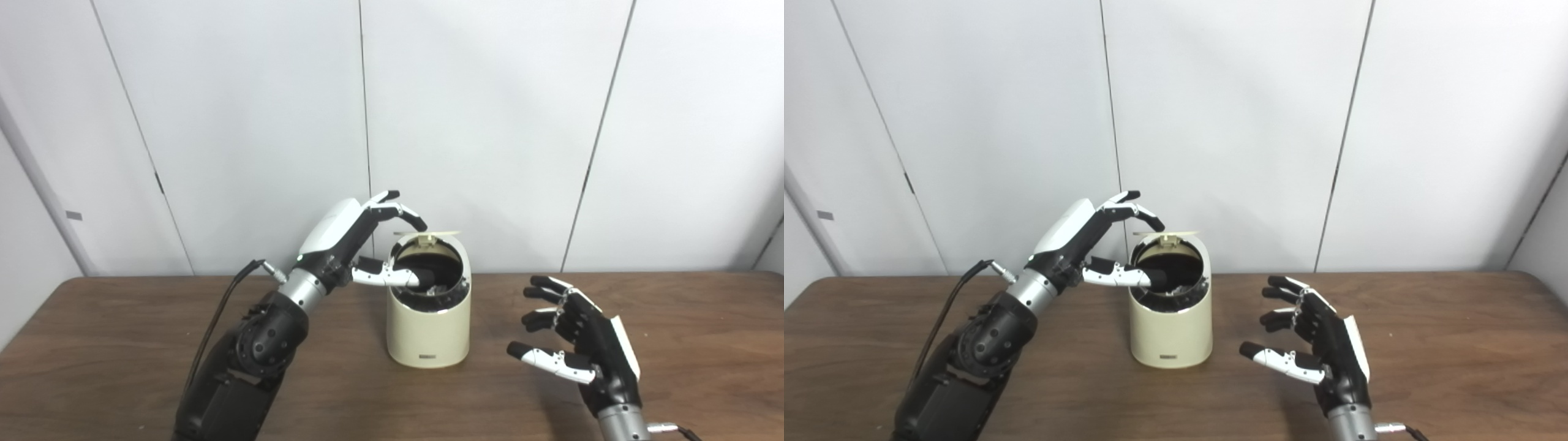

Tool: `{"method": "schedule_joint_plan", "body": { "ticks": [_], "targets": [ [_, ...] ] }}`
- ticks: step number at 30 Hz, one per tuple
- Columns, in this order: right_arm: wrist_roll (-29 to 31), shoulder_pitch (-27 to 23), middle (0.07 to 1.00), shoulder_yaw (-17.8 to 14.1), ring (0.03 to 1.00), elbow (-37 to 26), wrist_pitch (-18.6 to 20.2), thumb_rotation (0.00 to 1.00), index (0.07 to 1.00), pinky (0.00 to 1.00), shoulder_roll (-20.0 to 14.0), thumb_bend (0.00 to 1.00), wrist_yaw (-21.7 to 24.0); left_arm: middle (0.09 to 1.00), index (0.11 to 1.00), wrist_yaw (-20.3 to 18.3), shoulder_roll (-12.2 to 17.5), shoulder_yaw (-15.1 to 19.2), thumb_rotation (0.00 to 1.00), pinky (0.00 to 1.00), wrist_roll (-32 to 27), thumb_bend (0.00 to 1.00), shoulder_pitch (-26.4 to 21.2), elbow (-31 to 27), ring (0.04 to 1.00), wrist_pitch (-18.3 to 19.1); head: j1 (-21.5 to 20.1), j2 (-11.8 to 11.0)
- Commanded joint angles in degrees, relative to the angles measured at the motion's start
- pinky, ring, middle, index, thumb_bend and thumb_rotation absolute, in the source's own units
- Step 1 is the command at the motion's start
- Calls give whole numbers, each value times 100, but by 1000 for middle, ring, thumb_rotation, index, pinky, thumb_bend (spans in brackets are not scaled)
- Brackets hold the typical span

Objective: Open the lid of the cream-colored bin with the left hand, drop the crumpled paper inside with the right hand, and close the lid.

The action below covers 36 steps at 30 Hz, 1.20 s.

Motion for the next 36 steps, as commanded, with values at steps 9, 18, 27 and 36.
{"method": "schedule_joint_plan", "body": {
  "ticks": [9,18,27,36],
  "targets": [
    [-34,-196,694,34,536,-313,36,78,712,505,60,743,-61,722,685,38,177,-27,435,815,126,867,-111,-310,939,-275,-9,26],
    [-72,-185,703,105,540,-491,326,20,721,554,96,736,-75,721,692,96,230,-102,439,806,328,875,-2,-262,933,-450,-64,28],
    [-36,-176,697,129,544,-546,318,26,718,550,119,736,-64,700,688,130,228,-236,455,933,545,902,77,-204,937,-662,-113,49],
    [-30,-180,700,136,541,-572,306,12,721,569,122,735,-61,700,682,175,241,-349,454,978,822,911,138,-214,924,-767,-144,87]
  ]
}}
